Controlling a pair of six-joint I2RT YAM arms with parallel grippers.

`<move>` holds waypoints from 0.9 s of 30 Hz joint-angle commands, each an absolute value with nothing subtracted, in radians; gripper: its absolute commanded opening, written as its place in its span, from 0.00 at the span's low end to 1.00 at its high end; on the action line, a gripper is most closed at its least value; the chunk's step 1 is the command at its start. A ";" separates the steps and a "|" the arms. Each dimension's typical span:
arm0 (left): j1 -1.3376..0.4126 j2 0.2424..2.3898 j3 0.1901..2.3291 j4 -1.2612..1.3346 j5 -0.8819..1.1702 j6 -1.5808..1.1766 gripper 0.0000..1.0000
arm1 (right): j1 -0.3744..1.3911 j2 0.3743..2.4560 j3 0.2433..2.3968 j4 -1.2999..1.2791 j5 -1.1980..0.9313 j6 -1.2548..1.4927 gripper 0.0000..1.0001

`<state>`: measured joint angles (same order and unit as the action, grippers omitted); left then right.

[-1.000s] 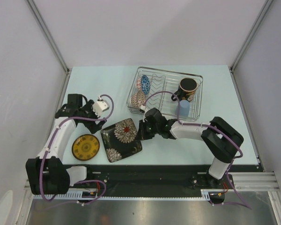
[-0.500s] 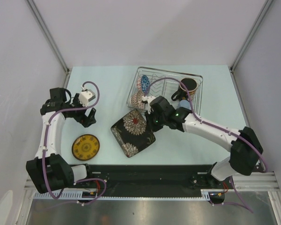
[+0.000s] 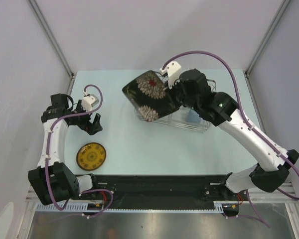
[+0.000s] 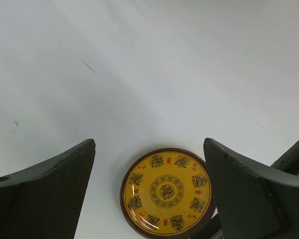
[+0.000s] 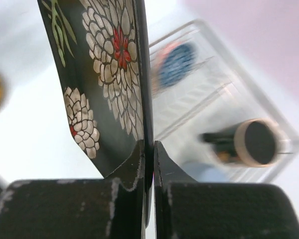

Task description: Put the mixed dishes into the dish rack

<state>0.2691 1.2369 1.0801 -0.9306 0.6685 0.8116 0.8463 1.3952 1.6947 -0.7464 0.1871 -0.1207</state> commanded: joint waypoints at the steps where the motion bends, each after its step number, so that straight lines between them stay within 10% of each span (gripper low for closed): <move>1: 0.281 1.226 1.080 -0.919 0.729 0.788 0.95 | 0.781 1.460 1.851 -0.577 0.411 -0.385 0.00; 11: 0.299 1.227 1.048 -0.900 0.726 0.787 0.95 | 0.715 1.585 1.787 -0.161 0.592 -0.928 0.00; 27: 0.310 1.262 1.028 -0.868 0.733 0.775 0.95 | 0.638 1.628 1.631 -0.060 0.511 -1.000 0.00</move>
